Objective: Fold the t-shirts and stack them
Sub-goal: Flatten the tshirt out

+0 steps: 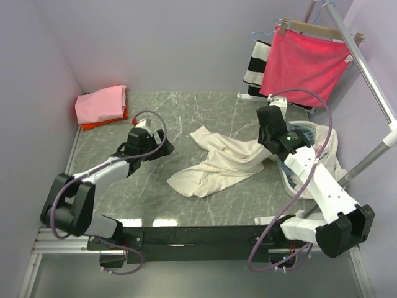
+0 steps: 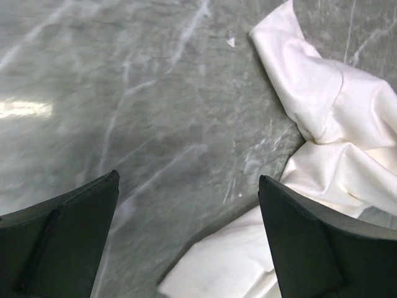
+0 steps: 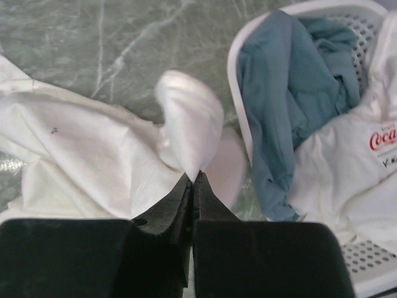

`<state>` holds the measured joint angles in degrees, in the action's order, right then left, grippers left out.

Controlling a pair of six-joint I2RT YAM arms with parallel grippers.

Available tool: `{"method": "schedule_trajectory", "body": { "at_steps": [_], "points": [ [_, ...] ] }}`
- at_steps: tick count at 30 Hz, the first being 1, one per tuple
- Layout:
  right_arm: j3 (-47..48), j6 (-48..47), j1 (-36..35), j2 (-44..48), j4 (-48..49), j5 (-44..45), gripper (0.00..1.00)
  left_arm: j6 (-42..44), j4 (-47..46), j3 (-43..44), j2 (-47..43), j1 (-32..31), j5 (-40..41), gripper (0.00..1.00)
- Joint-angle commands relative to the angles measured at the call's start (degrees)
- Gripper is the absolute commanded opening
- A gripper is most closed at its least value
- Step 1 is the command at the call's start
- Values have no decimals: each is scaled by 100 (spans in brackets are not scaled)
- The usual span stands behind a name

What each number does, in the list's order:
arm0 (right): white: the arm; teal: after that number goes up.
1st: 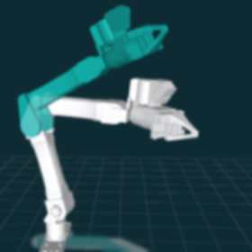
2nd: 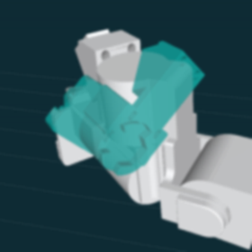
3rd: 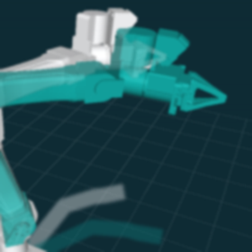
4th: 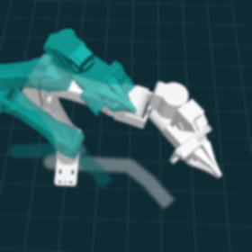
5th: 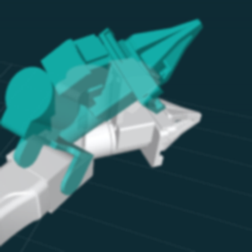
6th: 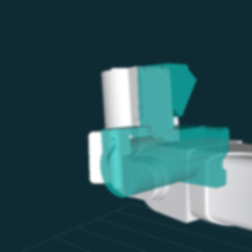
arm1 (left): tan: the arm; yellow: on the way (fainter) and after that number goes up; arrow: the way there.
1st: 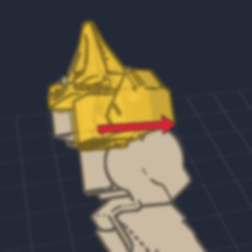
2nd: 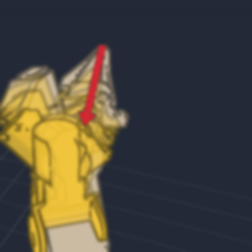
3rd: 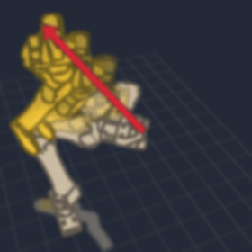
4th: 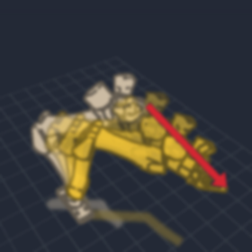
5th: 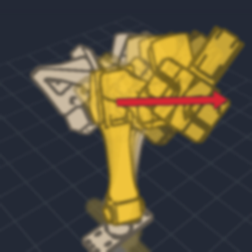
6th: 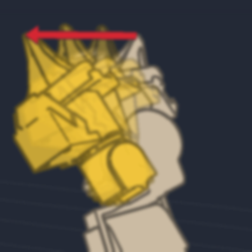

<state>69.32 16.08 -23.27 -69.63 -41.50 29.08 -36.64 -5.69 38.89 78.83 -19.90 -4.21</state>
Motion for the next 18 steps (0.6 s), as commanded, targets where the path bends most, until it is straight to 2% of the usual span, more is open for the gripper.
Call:
{"method": "schedule_trajectory", "body": {
  "at_steps": [1, 7, 18],
  "points": [
    [-6, 247, 190, 572, 309, 160, 0, 192, -310, 627, 702, -233, -616, 99],
    [-85, 142, 252, 529, 318, -16, 0, 430, -134, 1181, 1608, -857, -836, 99],
    [20, -43, 323, 433, 405, -236, 2, 860, 385, 892, 1688, -1622, -1029, 99]
  ]
}}
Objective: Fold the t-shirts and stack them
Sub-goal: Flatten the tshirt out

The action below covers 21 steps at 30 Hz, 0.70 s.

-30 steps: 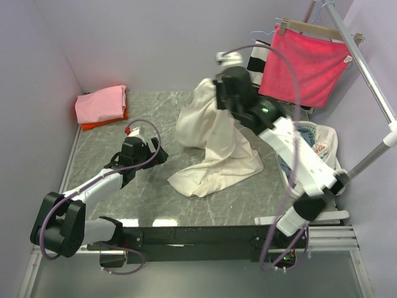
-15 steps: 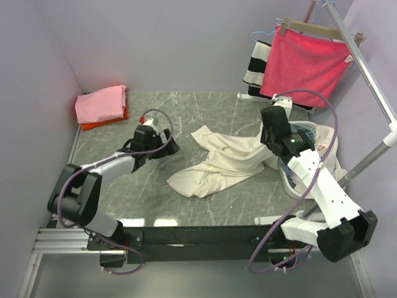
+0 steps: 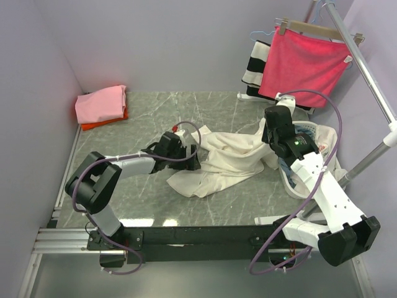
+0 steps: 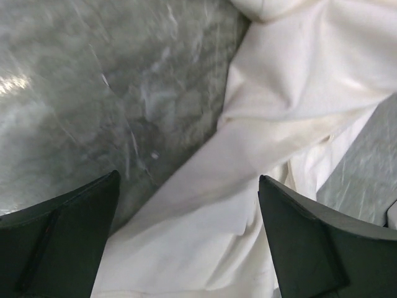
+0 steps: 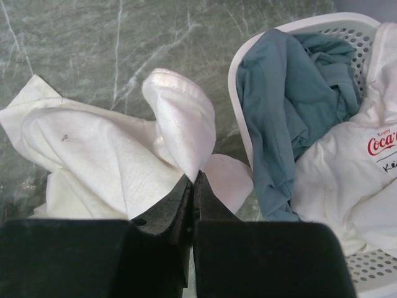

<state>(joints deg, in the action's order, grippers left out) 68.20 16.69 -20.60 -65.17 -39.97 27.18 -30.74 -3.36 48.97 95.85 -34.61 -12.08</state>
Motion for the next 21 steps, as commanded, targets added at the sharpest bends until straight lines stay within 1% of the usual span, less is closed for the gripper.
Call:
{"method": "schedule_trajectory", "body": {
  "at_steps": [1, 2, 3, 4, 5, 6, 7, 8, 9, 11, 12, 13, 15, 16, 17, 19, 20, 21],
  "points": [
    [166, -122, 56, -48, 252, -72, 3, 297, 186, -151, 38, -195, -321, 99],
    [184, -148, 47, -66, 287, -99, 3, 332, 195, -177, 82, -274, -383, 99],
    [271, -174, 65, -136, 305, -134, 3, 341, 212, -186, 117, -300, -418, 95],
    [325, -192, 56, -189, 314, -169, 3, 315, 212, -186, 187, -335, -392, 84],
    [386, -236, 65, -250, 323, -300, 3, 306, 195, -238, 179, -336, -383, 66],
    [543, -254, 56, -381, 323, -371, 2, 297, 238, -239, 179, -336, -296, 35],
    [632, -271, 65, -461, 331, -484, 1, 279, 317, -221, 75, -310, -121, 13],
    [720, -324, 56, -531, 358, -694, 0, 297, 570, -152, -4, -292, 307, 1],
    [929, -341, 56, -671, 340, -775, 0, 314, 677, -116, -127, -240, 494, 1],
    [1159, -394, 56, -787, 305, -872, 0, 323, 984, -2, -601, 120, 845, 1],
    [1395, -412, 56, -874, 270, -890, 0, 332, 1047, 33, -794, 313, 865, 1],
    [1519, -403, 56, -918, 253, -898, 0, 332, 1117, 77, -1205, 784, 865, 1],
    [1905, -456, 47, -980, 244, -1003, 0, 349, 1414, 305, -1647, 1270, 969, 1],
    [2020, -473, 56, -989, 244, -1021, 0, 358, 1538, 428, -2049, 1682, 1049, 1],
    [2126, -491, 56, -998, 252, -1065, 0, 350, 1635, 716, -2227, 1860, 1119, 1],
    [2468, -517, 65, -1042, 252, -1144, 0, 384, 1864, 1025, -2631, 2193, 1190, 1],
    [2574, -535, 56, -1077, 252, -1197, 0, 507, 2021, 1488, -2685, 2256, 1521, 1],
    [2766, -552, 56, -1129, 252, -1267, 0, 586, 2301, 1771, -2712, 2318, 1776, 1]
  ]
}}
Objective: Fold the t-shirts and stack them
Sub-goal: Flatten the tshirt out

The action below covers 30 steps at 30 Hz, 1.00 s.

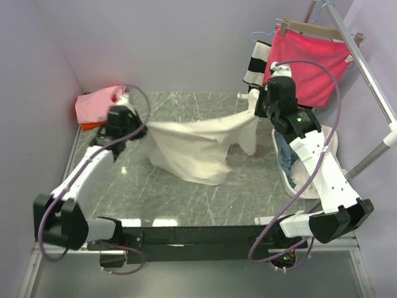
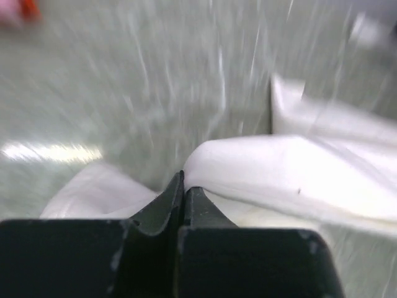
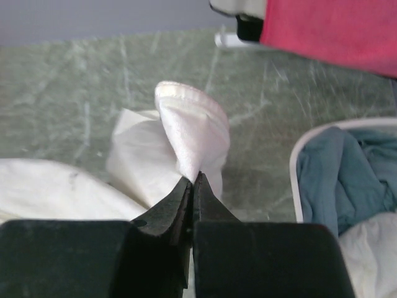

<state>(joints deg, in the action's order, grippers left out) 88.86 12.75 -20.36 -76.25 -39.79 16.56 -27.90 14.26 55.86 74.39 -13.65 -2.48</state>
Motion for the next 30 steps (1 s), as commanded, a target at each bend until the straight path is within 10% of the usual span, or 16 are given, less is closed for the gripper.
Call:
{"method": "schedule_trajectory", "body": {
  "at_steps": [1, 10, 30],
  "points": [
    [799, -177, 23, -48, 261, -284, 0, 398, 690, 1364, -540, 327, 924, 1],
    [2187, -387, 50, -619, 86, -337, 0, 1006, 1658, 4213, 181, 723, 977, 1],
    [378, -168, -29, 1770, -117, -1637, 0, 1120, 2291, 3695, -1716, 750, 776, 1]
  ]
}}
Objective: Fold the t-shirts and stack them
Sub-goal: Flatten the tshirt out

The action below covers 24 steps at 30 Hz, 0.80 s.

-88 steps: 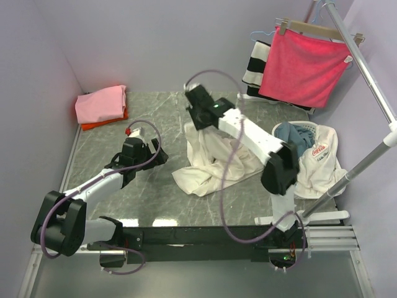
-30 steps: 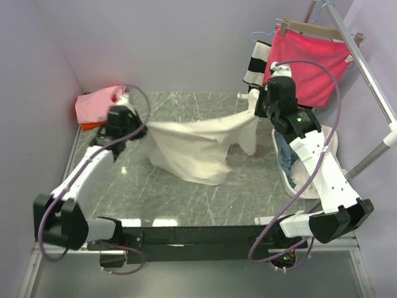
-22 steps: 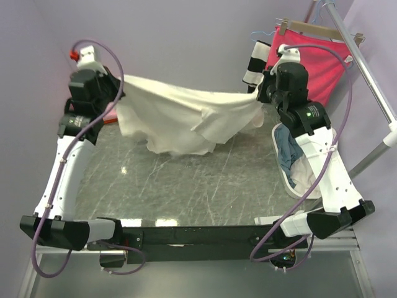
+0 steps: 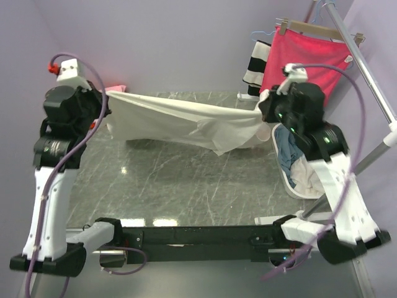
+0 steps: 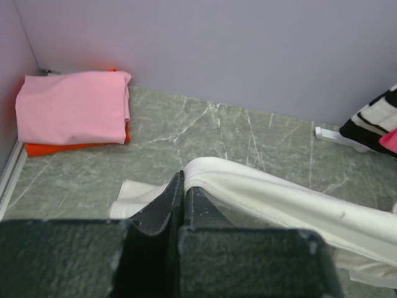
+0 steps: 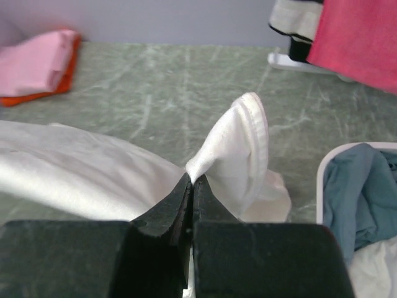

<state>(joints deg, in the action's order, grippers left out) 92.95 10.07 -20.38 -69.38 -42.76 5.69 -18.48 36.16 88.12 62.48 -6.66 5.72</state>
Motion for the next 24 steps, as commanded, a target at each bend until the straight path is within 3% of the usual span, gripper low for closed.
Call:
{"method": "schedule_trajectory", "body": {
  "at_steps": [1, 7, 14, 17, 20, 24],
  "points": [
    [-48, 127, -45, 1259, 172, -943, 0, 161, 276, 661, -587, 50, -183, 1],
    [82, 347, -45, 2586, 84, -1843, 0, 46, 935, 1435, -1167, 50, -914, 1],
    [347, 400, -45, 2825, -92, -2151, 0, 37, 1648, 2183, -1370, 50, -854, 1],
    [145, 391, -45, 2606, 57, -1880, 0, 2, 1543, 1921, -1265, 50, -712, 1],
    [-258, 408, -45, 2185, 206, -1423, 0, -164, 1000, 1061, -1168, 50, -782, 1],
    [-1014, 531, -45, 1499, 663, -737, 0, -673, -81, -816, -966, 50, -792, 1]
  ]
}}
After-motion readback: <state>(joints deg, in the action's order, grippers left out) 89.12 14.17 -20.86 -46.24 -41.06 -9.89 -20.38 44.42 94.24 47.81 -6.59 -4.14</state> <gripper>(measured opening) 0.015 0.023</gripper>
